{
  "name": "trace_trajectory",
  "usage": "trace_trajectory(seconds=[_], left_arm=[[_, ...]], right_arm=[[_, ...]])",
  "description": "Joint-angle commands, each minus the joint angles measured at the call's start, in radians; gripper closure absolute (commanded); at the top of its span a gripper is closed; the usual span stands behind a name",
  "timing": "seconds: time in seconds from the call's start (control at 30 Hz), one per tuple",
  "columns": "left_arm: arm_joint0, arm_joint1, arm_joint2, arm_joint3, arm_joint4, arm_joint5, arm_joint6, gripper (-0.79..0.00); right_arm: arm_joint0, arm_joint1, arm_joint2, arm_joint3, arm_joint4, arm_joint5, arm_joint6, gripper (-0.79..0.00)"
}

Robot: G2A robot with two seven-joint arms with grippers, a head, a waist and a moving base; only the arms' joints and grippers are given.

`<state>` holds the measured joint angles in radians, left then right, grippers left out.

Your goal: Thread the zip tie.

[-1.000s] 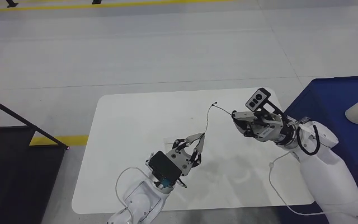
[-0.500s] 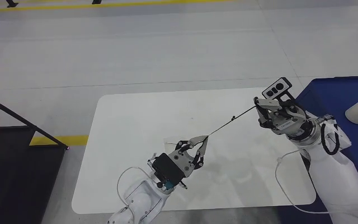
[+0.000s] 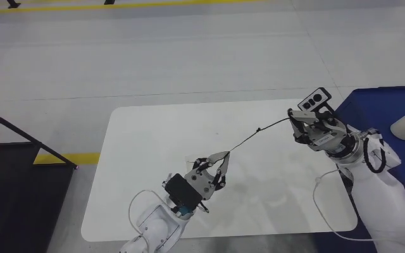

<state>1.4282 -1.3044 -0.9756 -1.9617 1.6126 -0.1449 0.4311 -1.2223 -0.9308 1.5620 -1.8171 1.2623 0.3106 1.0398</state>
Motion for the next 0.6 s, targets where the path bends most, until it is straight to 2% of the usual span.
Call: trace_trajectory(seconds=[0.0,0.17,0.3,0.4,0.43,0.47,0.57], left_arm=[[0.005,0.001,0.0,-0.001,0.004,-0.003,-0.003,0.0],[0.011,0.001,0.0,-0.007,0.01,-0.003,-0.003,0.0],[0.016,0.001,0.002,-0.012,0.014,-0.002,-0.004,-0.012],[0.019,0.001,0.0,-0.003,0.008,0.006,-0.012,-0.413],[0.019,0.0,-0.006,0.006,-0.002,0.014,-0.02,-0.677],[0.018,-0.001,-0.015,0.017,-0.015,0.026,-0.032,-0.785],[0.002,-0.002,-0.053,0.074,-0.043,0.062,-0.051,-0.785]], right_arm=[[-0.001,0.0,0.015,0.004,0.015,0.011,0.01,0.0],[-0.013,0.003,0.0,-0.023,-0.046,0.055,0.033,0.0],[-0.02,0.0,-0.021,-0.027,-0.054,0.051,0.03,0.0],[-0.02,-0.002,-0.026,-0.032,-0.048,0.047,0.034,0.0],[-0.022,-0.002,-0.026,-0.036,-0.038,0.047,0.038,0.0],[-0.024,-0.003,-0.025,-0.04,-0.021,0.049,0.044,0.0],[-0.034,-0.008,-0.022,-0.065,0.064,0.067,0.051,0.0]])
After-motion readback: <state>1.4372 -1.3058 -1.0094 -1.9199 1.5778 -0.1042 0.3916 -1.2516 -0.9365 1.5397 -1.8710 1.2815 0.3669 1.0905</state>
